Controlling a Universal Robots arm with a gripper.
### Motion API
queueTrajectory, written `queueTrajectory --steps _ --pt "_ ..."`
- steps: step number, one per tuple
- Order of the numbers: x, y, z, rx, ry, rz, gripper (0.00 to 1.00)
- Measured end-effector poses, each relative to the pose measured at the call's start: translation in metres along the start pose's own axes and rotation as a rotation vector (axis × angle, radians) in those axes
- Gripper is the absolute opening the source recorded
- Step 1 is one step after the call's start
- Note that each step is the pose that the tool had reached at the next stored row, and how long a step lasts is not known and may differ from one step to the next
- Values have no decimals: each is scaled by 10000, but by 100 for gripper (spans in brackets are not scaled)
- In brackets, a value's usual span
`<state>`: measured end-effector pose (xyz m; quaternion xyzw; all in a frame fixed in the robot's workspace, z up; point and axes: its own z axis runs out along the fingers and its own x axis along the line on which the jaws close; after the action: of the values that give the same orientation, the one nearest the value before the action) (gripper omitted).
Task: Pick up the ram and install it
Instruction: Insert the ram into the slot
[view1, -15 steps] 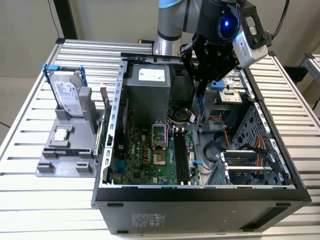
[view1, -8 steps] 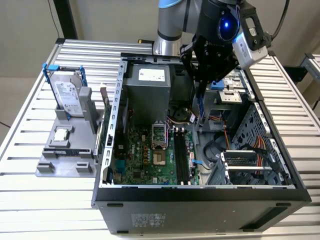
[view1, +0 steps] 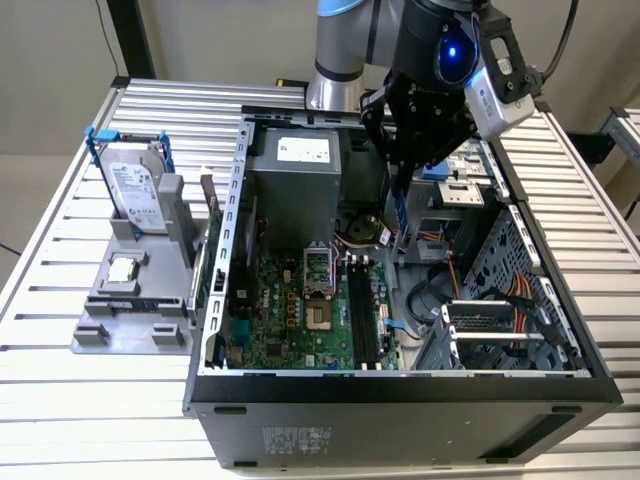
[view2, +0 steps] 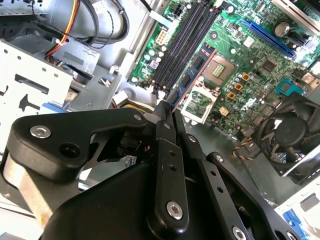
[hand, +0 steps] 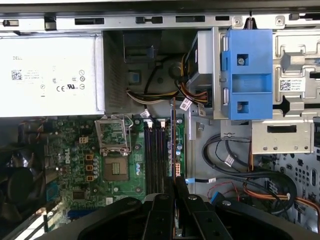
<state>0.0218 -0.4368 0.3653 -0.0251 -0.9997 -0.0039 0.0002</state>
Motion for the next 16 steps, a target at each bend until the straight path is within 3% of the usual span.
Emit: queueTrajectory --steps 16 --pt "-2 0 41 1 0 -1 0"
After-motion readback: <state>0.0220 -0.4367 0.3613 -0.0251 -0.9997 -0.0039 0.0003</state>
